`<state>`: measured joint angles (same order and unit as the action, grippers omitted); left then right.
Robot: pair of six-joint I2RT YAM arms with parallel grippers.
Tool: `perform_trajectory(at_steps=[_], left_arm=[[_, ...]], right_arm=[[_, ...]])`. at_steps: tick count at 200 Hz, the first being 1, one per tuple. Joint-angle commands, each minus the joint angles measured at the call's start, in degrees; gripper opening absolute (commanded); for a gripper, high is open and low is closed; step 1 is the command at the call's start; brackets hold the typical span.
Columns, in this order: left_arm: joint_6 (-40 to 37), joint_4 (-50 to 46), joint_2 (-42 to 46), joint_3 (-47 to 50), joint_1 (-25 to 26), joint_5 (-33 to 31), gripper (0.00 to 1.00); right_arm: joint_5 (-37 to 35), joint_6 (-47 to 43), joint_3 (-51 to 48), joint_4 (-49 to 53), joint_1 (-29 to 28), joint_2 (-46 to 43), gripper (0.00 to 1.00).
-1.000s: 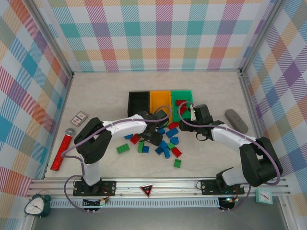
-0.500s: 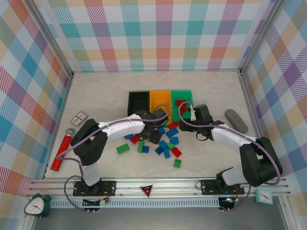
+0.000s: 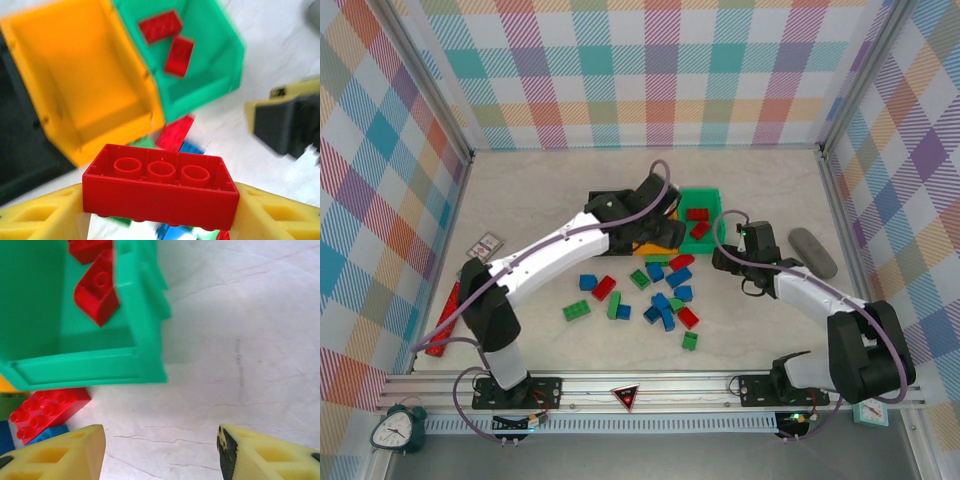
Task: Sort the legos into containers by color
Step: Place the lego in the container.
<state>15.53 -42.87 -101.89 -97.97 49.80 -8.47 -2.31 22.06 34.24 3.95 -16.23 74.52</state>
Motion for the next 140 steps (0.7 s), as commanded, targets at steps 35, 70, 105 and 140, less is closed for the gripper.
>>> perform_trajectory(at_steps=[35, 70, 105, 140], left_arm=[[-2.56, -2.01, -20.69, -23.1, -0.23, 1.92, 0.66], [-3.42, -8.04, -31.93, -37.94, -1.87, 0.33, 0.67], [-2.97, -7.47, -32.96, -38.92, -2.17, 2.4, 0.84], [-2.46, -4.59, -26.09, -30.16, -1.37, 1.88, 0.89]], right_arm=[[3.27, 2.55, -1.84, -1.64, 2.7, -3.13, 0.62], [5.03, 2.35, -1.91, -2.43, 2.69, -2.89, 0.62], [5.79, 1.89, -2.07, -2.74, 2.65, -2.98, 0.62], [7.28, 1.93, -1.95, -3.5, 2.68, -2.21, 0.62]])
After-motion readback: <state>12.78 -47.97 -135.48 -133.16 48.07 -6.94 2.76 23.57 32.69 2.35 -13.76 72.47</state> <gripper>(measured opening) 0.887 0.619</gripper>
